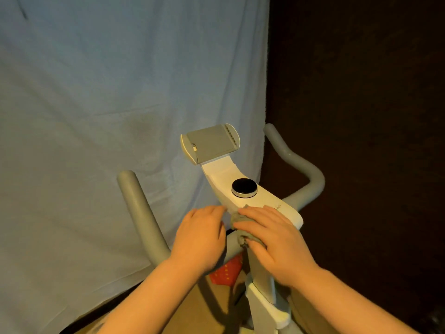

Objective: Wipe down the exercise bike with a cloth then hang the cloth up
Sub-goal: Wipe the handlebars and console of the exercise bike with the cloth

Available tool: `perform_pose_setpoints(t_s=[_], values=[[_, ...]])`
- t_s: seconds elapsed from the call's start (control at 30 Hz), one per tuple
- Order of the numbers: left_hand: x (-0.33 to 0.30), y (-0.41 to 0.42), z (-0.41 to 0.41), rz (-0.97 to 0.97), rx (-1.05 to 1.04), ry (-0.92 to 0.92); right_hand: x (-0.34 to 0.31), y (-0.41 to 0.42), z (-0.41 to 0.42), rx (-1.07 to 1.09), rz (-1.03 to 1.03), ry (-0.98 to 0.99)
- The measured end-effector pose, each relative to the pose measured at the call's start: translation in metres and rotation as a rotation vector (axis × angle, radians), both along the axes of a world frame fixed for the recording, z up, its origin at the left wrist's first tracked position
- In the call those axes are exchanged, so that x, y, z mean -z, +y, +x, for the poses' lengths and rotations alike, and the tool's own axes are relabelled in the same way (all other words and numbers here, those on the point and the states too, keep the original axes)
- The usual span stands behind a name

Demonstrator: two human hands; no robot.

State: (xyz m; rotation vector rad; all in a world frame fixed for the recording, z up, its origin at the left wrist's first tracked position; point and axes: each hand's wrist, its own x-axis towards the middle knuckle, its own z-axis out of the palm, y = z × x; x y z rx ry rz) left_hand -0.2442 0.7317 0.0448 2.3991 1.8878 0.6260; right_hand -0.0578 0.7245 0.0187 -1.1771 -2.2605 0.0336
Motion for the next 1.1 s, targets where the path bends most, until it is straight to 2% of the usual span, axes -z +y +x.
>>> perform_pose_setpoints(t_s=[0.07,0.1,0.17,0.23,0.3,0.43,0.53,0.6,0.73,0.83,0.93,1.1], values=[[0.006,-0.017,-0.019,0.029,0.01,0.1,-0.002,0.0,-0.006,0.108,-0.015,0.101],[0.009,-0.024,-0.029,0.045,0.009,0.085,0.0,-0.006,-0.021,0.162,-0.012,0.147],[0.019,-0.035,-0.048,0.128,-0.006,-0.038,0.01,-0.024,-0.062,0.208,0.038,0.119],[0.033,-0.042,-0.065,0.238,-0.039,-0.162,0.011,-0.035,-0.089,0.11,0.09,0.099],[0.041,-0.047,-0.071,0.258,-0.048,-0.247,0.006,-0.031,-0.086,0.032,0.082,0.09],[0.043,-0.048,-0.072,0.277,-0.05,-0.248,0.013,-0.025,-0.067,0.054,0.009,0.105],[0.048,-0.047,-0.067,0.276,-0.107,-0.288,0.018,-0.033,-0.101,0.174,0.038,0.148],[0.052,-0.048,-0.062,0.282,-0.152,-0.334,0.018,-0.04,-0.113,0.104,0.067,0.131],[0.056,-0.056,-0.059,0.252,-0.195,-0.446,0.017,-0.034,-0.071,-0.065,0.081,-0.023],[0.061,-0.061,-0.061,0.231,-0.216,-0.524,0.027,-0.04,-0.071,-0.026,0.08,0.064],[0.062,-0.06,-0.06,0.23,-0.229,-0.533,0.028,-0.043,-0.104,-0.007,0.116,0.122],[0.057,-0.066,-0.06,0.157,-0.258,-0.502,0.022,-0.034,-0.076,-0.194,0.088,-0.03]])
